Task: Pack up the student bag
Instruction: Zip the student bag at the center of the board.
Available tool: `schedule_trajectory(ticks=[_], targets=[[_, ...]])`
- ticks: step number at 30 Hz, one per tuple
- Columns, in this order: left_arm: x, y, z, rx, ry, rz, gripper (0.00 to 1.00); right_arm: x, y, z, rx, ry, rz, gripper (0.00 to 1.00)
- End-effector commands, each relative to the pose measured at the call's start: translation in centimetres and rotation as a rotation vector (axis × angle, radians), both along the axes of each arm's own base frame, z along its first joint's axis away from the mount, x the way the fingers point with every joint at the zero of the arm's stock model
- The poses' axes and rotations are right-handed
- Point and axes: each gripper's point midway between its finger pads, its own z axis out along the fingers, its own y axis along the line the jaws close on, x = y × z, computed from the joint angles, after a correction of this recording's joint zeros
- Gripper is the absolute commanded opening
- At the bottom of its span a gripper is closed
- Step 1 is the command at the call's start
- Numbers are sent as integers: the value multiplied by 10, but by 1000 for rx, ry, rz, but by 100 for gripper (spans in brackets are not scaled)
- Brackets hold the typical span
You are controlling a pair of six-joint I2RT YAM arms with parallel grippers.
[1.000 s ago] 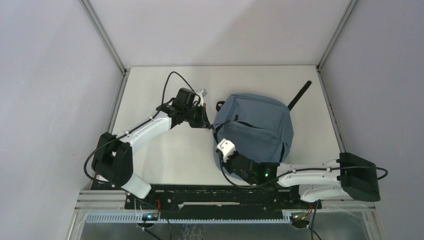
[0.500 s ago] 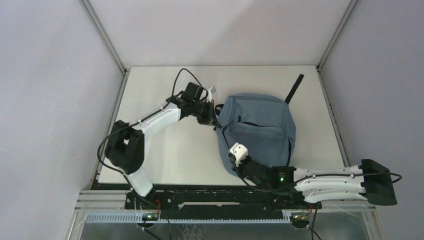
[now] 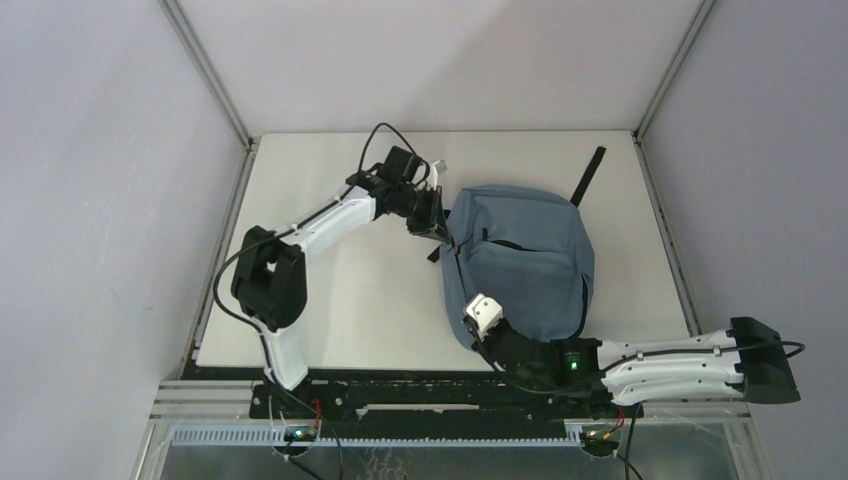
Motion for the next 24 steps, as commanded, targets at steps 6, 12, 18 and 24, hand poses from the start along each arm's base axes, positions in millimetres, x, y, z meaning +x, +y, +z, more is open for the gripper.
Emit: schedule_trajectory(ticks=[6,12,18,24], targets=[[65,15,58,-67,-351,108,0,-36,7,-17,-13,113,126,0],[44,16,30,-89,-274,92,0,-28,10,-11,10,103,90,35],[41,23,57,-88,-314,116,47,4,8,30,102,77,-8,62],[39,59,108,-31,-469,265,73,70,-33,93,324,49,-214,73]])
